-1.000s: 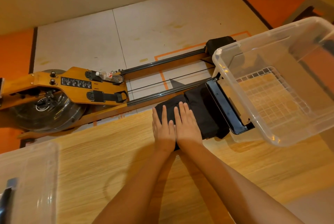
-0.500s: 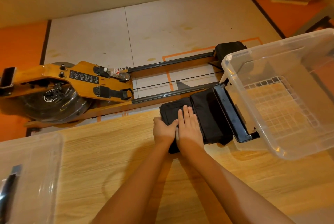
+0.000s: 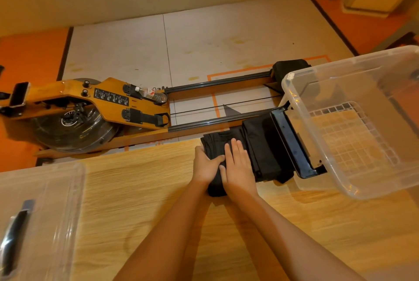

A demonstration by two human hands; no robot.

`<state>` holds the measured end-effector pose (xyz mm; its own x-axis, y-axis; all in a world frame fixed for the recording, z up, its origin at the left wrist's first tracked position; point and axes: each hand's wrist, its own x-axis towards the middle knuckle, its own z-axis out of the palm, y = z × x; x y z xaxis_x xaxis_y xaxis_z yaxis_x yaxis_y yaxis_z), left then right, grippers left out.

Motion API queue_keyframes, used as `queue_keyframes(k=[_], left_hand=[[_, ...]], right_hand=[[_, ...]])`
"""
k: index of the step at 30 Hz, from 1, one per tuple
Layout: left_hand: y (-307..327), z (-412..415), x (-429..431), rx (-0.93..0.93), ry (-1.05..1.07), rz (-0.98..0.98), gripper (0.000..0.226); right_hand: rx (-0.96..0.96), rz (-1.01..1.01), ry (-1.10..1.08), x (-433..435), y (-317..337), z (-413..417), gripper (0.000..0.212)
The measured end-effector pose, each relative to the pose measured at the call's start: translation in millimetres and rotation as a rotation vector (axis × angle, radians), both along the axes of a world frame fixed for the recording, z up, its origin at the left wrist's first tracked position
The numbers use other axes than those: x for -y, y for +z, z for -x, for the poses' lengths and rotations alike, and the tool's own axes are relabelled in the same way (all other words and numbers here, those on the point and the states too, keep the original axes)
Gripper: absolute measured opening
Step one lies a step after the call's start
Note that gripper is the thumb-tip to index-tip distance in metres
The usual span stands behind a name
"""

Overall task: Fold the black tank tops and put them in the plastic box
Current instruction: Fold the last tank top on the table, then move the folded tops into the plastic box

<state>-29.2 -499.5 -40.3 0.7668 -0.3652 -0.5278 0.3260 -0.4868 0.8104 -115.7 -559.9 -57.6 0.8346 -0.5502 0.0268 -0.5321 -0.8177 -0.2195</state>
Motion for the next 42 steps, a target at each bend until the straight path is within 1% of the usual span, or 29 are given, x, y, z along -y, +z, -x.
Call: queue_keyframes(k=[4, 10, 13, 14, 16, 18, 19, 21, 22, 23, 24, 26, 28, 29, 30, 33, 34, 35, 38, 40, 42], left_hand=[[1.0, -1.5, -26.8, -0.069, 0.074, 0.035, 0.05], [5.1, -2.1, -74.7, -0.18, 0.165, 0.114, 0.068], [6.5, -2.0, -94.8, -0.207, 0.21, 0.18, 0.067], [7.1, -1.6, -100.2, -0.205, 0.217, 0.198, 0.067], [8.7, -0.9, -108.6, -0.181, 0.217, 0.222, 0.066], [13.4, 0.3, -113.9, -0.164, 0.208, 0.251, 0.066], [17.0, 1.2, -115.8, -0.155, 0.197, 0.268, 0.066], [26.4, 3.6, -118.7, -0.143, 0.162, 0.297, 0.067], [32.4, 5.2, -119.6, -0.135, 0.14, 0.307, 0.067], [38.9, 6.9, -120.1, -0.125, 0.117, 0.315, 0.066], [45.2, 8.5, -120.7, -0.116, 0.094, 0.324, 0.064], [55.6, 11.6, -121.9, -0.114, 0.053, 0.342, 0.065], [65.6, 14.2, -124.4, -0.125, 0.029, 0.35, 0.068], [71.3, 16.7, -124.4, -0.124, 0.032, 0.356, 0.068], [77.2, 18.8, -123.9, -0.119, 0.045, 0.364, 0.068], [95.5, 23.9, -118.1, -0.081, 0.121, 0.405, 0.061], [101.2, 25.2, -115.2, -0.063, 0.146, 0.42, 0.06], [107.1, 26.4, -111.7, -0.044, 0.163, 0.432, 0.06], [126.3, 28.3, -97.8, 0.047, 0.186, 0.436, 0.06], [142.3, 27.5, -86.0, 0.124, 0.158, 0.427, 0.06], [155.4, 24.2, -73.3, 0.157, 0.115, 0.435, 0.06]], right_hand=[[-0.012, -0.06, 0.034, -20.7, 3.0, -1.1, 0.068], [-0.004, -0.157, 0.069, -66.4, -0.3, -1.6, 0.069], [0.028, -0.219, 0.096, -82.7, 2.6, 1.4, 0.064], [0.052, -0.274, 0.107, -85.4, 4.9, 3.2, 0.062], [0.126, -0.424, 0.084, -87.4, 13.9, 9.3, 0.06], [0.242, -0.59, -0.046, -87.5, 22.9, 15.5, 0.064], [0.288, -0.732, -0.147, -86.3, 29.8, 17.5, 0.069], [0.353, -1.16, -0.348, -81.1, 48.7, 21.4, 0.078], [0.368, -1.378, -0.409, -77.6, 57.7, 25.1, 0.078], [0.357, -1.545, -0.42, -73.4, 64.1, 30.0, 0.072], [0.328, -1.644, -0.379, -68.9, 68.4, 35.6, 0.062], [0.297, -1.753, -0.25, -60.6, 73.8, 45.6, 0.05], [0.254, -1.801, -0.166, -53.9, 76.9, 51.5, 0.048], [0.234, -1.799, -0.141, -49.5, 79.1, 53.6, 0.05], [0.219, -1.792, -0.12, -44.8, 82.6, 55.0, 0.056], [0.183, -1.808, -0.06, -33.2, 88.6, 59.2, 0.082], [0.17, -1.808, -0.04, -31.5, 92.1, 61.6, 0.087], [0.163, -1.806, -0.028, -30.7, 96.2, 64.4, 0.086], [0.199, -1.779, -0.043, -27.6, 112.5, 70.2, 0.073], [0.232, -1.73, -0.015, -22.5, 127.8, 70.1, 0.072], [0.275, -1.677, -0.001, -15.7, 146.5, 68.3, 0.07]])
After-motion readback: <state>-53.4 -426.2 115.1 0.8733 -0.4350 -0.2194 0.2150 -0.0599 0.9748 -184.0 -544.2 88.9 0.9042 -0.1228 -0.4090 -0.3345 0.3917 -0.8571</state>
